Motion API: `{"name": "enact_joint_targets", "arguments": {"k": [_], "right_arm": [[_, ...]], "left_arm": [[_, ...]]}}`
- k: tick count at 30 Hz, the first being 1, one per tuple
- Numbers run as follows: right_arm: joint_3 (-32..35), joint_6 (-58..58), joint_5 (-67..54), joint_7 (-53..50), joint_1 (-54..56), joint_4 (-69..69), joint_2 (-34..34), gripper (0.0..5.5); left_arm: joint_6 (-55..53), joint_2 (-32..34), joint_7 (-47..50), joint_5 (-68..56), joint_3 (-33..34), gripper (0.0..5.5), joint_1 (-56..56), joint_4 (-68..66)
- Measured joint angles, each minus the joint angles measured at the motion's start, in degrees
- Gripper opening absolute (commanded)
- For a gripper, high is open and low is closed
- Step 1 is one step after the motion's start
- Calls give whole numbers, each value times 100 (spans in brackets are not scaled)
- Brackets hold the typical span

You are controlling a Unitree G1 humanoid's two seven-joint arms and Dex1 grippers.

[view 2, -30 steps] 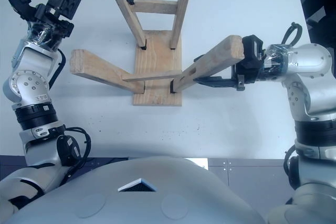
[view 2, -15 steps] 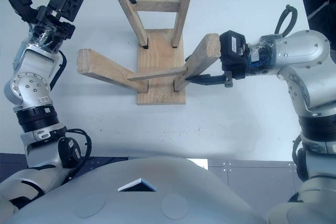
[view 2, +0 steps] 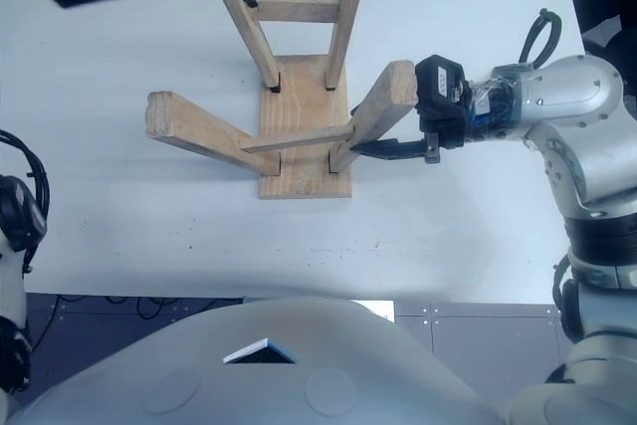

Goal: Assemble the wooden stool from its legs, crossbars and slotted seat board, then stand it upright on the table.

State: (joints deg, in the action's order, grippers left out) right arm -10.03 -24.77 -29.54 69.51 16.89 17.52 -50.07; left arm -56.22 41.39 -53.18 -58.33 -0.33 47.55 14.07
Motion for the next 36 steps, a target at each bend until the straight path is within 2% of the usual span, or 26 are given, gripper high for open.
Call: {"name": "enact_joint_targets", "arguments": {"k": [3,7,11,16,22,34,36], "right_arm": [[-3,-7,0,-43,-2,7,5,202],[-10,-31,-1,-190,-67,83,18,202],[-27,-82,-1,-421,-153,243,32,202],[-51,-159,0,-728,-254,397,219,202],[-66,-198,-1,-846,-315,509,219,202],[-89,-245,5,-881,-297,514,220,202],[-118,-279,16,-906,-293,514,220,202]], "left_arm": [[-795,-1,-497,42,-771,521,552,-280],[-1138,-116,-1066,621,-1843,521,1115,-687],[-964,-224,-1832,1467,-2960,458,1518,-1046],[-718,-372,-2501,2292,-4017,380,1629,-1325],[-582,-780,-2569,2997,-4569,295,1593,-1637],[-575,-846,-2620,3525,-4954,103,1419,-1506],[-561,-862,-2551,3627,-5008,100,1332,-1489]]}}
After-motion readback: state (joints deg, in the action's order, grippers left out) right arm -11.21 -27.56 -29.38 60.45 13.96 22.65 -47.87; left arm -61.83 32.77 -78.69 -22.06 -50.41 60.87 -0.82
